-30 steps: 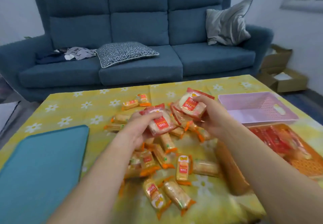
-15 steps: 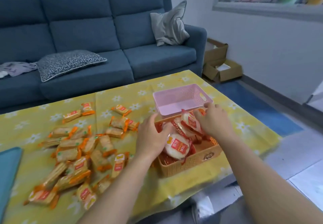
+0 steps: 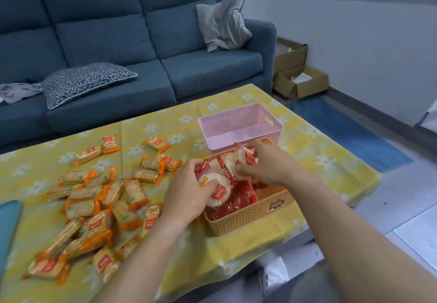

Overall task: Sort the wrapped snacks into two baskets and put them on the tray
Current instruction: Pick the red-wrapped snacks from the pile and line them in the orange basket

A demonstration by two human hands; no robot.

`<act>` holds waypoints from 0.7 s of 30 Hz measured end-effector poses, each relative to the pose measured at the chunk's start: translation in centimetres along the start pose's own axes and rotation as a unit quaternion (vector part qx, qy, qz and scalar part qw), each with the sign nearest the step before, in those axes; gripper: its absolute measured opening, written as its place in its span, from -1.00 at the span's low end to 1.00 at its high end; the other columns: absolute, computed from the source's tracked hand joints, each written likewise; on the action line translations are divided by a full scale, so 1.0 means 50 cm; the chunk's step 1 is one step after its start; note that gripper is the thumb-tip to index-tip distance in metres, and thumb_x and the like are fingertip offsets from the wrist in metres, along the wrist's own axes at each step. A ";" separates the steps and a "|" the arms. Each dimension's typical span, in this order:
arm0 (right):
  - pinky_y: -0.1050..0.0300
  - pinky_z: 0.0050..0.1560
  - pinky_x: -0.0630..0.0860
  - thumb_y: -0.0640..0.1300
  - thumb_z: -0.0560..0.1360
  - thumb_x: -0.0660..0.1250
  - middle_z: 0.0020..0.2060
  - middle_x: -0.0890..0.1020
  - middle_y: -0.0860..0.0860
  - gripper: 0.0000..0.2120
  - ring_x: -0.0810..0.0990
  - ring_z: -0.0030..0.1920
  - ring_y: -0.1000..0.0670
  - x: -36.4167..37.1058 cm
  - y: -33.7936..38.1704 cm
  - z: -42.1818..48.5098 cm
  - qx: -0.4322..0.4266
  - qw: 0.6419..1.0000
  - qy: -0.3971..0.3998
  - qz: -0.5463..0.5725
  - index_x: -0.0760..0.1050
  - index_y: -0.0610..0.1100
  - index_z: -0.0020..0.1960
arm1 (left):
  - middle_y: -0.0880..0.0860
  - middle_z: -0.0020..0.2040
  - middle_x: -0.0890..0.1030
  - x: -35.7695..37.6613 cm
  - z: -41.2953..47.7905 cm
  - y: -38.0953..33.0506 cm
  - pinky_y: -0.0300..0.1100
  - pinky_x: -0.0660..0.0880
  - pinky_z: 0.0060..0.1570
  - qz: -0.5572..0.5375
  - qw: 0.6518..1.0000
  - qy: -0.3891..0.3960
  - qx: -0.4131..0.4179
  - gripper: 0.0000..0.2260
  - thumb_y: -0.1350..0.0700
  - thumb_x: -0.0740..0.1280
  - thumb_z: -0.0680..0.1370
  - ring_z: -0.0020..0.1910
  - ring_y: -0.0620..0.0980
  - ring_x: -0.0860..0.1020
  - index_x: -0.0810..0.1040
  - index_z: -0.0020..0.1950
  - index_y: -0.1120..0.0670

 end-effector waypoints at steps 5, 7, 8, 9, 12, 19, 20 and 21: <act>-0.06 -0.04 0.62 0.17 0.47 0.30 0.00 0.69 -0.01 -0.62 0.65 -0.08 -0.02 -0.026 0.000 -0.002 0.032 0.997 -0.043 0.046 0.54 -0.01 0.20 | -0.09 0.43 0.35 0.007 -0.001 -0.058 -0.04 0.28 0.37 0.105 0.983 0.027 0.150 -0.38 -0.33 0.27 0.38 0.35 0.04 0.30 0.35 0.45 -0.29; -0.03 -0.06 0.59 0.18 0.56 0.24 0.05 0.64 -0.03 -0.58 0.63 -0.01 -0.06 -0.042 -0.009 -0.010 0.062 0.992 -0.057 0.097 0.41 -0.03 0.32 | -0.09 0.51 0.26 0.026 0.004 -0.068 0.00 0.27 0.41 0.149 0.975 0.082 0.142 -0.38 -0.34 0.34 0.39 0.41 0.07 0.27 0.33 0.45 -0.30; 0.00 -0.09 0.57 0.12 0.58 0.24 0.08 0.62 -0.05 -0.59 0.63 0.00 -0.06 -0.048 -0.017 -0.013 0.075 0.987 -0.055 0.129 0.34 -0.02 0.36 | -0.09 0.51 0.27 0.034 0.006 -0.066 0.01 0.28 0.41 0.159 0.974 0.095 0.131 -0.39 -0.30 0.37 0.41 0.43 0.09 0.27 0.34 0.44 -0.28; 0.01 -0.12 0.58 0.01 0.59 0.24 0.09 0.62 -0.07 -0.60 0.64 -0.02 -0.06 -0.054 -0.025 -0.020 0.089 0.982 -0.041 0.159 0.28 -0.01 0.39 | -0.09 0.49 0.30 0.040 0.007 -0.066 0.00 0.29 0.39 0.155 0.976 0.097 0.122 -0.41 -0.26 0.39 0.43 0.42 0.09 0.29 0.36 0.44 -0.26; -0.09 -0.20 0.55 -0.30 0.50 0.16 0.05 0.64 -0.27 -0.51 0.68 -0.09 -0.18 -0.057 -0.037 -0.042 0.109 0.965 0.018 0.237 0.25 0.07 0.36 | -0.09 0.37 0.39 0.050 0.006 -0.063 -0.01 0.34 0.33 0.125 0.983 0.066 0.117 -0.47 -0.20 0.40 0.43 0.34 0.07 0.36 0.41 0.39 -0.19; -0.02 -0.05 0.61 -0.09 0.47 0.33 -0.09 0.67 0.05 -0.76 0.64 -0.06 -0.03 -0.029 -0.034 -0.057 0.101 0.975 -0.039 0.194 0.48 0.05 0.14 | -0.12 0.11 0.35 0.059 0.009 -0.060 -0.14 0.41 0.02 0.018 0.998 -0.006 0.061 -0.57 -0.20 0.47 0.37 0.11 -0.05 0.47 0.44 0.17 -0.16; 0.01 -0.10 0.60 -0.01 0.45 0.34 -0.11 0.66 0.07 -0.80 0.63 -0.09 -0.01 -0.028 -0.036 -0.057 0.104 0.981 -0.049 0.157 0.48 0.09 0.07 | -0.12 0.11 0.34 0.061 0.010 -0.059 -0.16 0.38 -0.02 0.011 0.998 -0.007 0.058 -0.56 -0.20 0.48 0.36 0.09 -0.06 0.46 0.43 0.16 -0.16; 0.05 -0.20 0.56 0.07 0.42 0.34 -0.16 0.65 0.10 -0.84 0.62 -0.15 0.03 -0.030 -0.037 -0.058 0.110 0.984 -0.064 0.124 0.46 0.11 -0.02 | -0.12 0.10 0.33 0.062 0.009 -0.057 -0.17 0.37 -0.03 0.006 0.998 -0.006 0.056 -0.54 -0.20 0.49 0.35 0.07 -0.07 0.46 0.42 0.16 -0.15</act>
Point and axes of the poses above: each hand's wrist, its own z-axis towards the middle knuckle, its own x-axis out of the palm, y = z × x, the point moved 2 cm from there along z, towards the middle knuckle
